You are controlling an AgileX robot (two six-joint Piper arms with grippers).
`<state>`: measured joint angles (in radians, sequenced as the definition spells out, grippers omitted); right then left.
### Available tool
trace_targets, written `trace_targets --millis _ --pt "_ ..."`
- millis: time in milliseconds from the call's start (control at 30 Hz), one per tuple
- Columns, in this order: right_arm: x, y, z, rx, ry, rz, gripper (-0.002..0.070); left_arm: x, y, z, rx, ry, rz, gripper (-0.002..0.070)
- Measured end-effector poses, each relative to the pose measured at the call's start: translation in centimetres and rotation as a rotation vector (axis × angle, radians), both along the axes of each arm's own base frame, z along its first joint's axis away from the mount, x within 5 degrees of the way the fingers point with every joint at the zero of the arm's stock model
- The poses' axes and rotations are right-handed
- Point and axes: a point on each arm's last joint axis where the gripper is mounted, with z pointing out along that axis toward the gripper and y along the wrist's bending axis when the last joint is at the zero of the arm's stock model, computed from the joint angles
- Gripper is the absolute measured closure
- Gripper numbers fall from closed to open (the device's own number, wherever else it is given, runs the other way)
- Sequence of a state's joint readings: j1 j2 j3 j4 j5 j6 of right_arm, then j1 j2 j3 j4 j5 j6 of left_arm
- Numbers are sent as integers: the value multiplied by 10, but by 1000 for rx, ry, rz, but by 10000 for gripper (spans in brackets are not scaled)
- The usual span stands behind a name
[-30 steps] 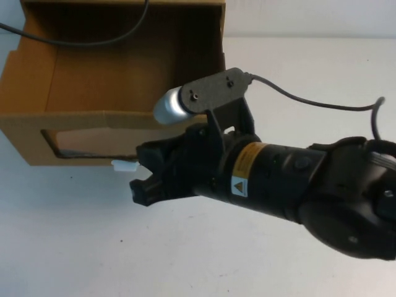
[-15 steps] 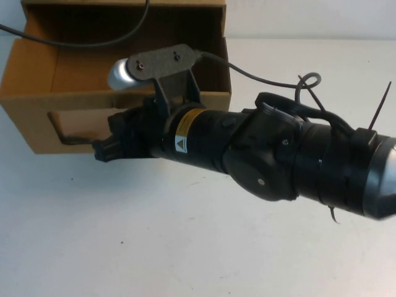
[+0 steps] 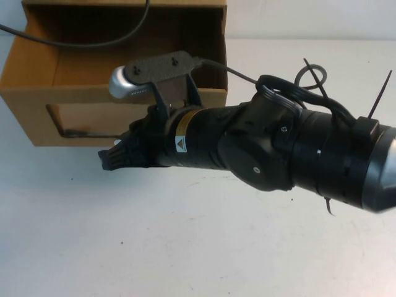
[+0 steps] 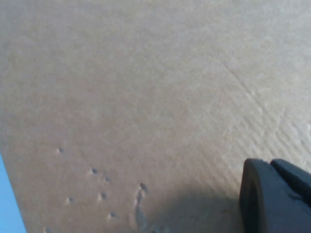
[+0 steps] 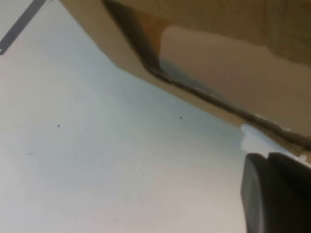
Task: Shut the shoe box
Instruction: Close the shoe box with your right arm
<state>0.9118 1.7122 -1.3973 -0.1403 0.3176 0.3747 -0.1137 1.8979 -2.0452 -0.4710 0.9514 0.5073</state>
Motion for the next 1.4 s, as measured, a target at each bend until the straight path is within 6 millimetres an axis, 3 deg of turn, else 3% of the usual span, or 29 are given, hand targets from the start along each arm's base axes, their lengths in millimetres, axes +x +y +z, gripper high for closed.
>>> trace_targets --millis 200,667,967,1400 --pt "-8 2 12 44 -35 22 687 0 0 0 0 0 0 680" --pt "10 -3 26 173 -142 1 687 0 0 0 -1 2 1 680" --pt "44 -13 28 208 -183 -70 687 0 0 0 -1 2 1 680" --pt "85 1 38 267 -244 -110 687 0 0 0 -1 2 1 680"
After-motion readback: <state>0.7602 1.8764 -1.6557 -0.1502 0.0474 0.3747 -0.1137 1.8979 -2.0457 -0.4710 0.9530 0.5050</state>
